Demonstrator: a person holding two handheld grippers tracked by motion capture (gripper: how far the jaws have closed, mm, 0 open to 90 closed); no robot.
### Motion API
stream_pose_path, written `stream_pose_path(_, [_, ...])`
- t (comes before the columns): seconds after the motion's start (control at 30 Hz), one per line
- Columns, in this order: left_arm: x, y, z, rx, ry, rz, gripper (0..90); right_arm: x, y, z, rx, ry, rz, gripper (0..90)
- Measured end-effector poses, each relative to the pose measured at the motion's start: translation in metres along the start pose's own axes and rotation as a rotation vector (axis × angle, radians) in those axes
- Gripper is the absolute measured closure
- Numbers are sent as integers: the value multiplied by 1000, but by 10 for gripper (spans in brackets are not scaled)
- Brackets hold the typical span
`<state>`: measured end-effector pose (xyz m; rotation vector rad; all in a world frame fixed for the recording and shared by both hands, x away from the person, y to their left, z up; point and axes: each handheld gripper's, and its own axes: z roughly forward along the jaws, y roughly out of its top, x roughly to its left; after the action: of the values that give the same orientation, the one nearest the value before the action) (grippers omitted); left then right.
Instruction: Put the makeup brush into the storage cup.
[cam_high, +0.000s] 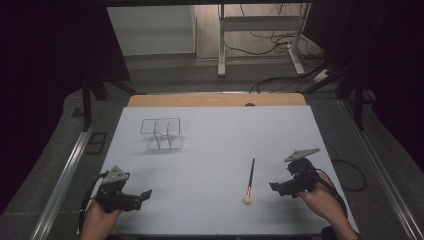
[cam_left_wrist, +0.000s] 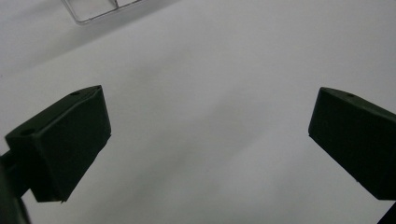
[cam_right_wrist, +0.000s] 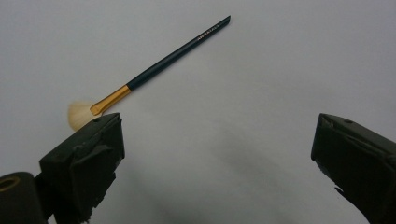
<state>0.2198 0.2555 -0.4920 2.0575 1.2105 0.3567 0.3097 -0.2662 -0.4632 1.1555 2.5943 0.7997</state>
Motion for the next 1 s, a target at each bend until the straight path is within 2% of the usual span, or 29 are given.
stream_pose_path(0.37, [0,0,0,3,0,-1,0,-1,6,7,43,-9,13,32])
stream_pose_path(1.0, [0,0,0,4,2,-3,0,8,22,19,65,-16,17,25])
